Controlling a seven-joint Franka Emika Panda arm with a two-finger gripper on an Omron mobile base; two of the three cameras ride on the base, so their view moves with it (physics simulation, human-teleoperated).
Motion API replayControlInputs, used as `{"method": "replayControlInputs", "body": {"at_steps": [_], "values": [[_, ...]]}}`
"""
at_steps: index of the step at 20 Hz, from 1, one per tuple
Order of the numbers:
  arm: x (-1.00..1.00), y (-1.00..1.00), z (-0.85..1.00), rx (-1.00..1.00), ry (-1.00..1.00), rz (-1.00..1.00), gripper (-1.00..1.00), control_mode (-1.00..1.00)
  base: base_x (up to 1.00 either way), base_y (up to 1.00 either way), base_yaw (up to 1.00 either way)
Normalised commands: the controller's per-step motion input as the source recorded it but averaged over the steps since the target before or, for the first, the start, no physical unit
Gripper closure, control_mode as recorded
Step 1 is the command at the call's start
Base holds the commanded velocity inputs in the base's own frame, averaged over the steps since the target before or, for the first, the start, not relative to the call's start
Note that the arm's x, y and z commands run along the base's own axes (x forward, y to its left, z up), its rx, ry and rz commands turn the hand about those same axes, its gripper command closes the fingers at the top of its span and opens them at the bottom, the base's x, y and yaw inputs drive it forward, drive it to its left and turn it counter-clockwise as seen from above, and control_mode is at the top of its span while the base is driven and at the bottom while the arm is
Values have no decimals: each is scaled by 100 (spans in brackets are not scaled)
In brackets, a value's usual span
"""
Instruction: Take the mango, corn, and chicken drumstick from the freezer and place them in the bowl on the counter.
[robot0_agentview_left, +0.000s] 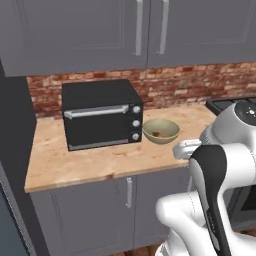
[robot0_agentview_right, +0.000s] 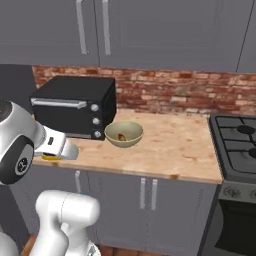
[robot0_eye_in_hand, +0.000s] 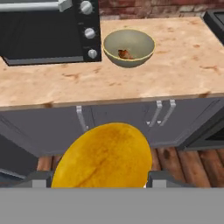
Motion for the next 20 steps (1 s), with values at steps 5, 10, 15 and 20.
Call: {"method": "replayControlInputs", "body": {"at_steps": [5,10,15,20], "values": [[0,0,0,0,0,0,100,100,66,-34,0],[0,0,0,0,0,0,100,100,56,-43,0],[0,0,0,0,0,0,100,100,29,-54,0],[0,0,0,0,0,0,100,100,43,-18,0]]}}
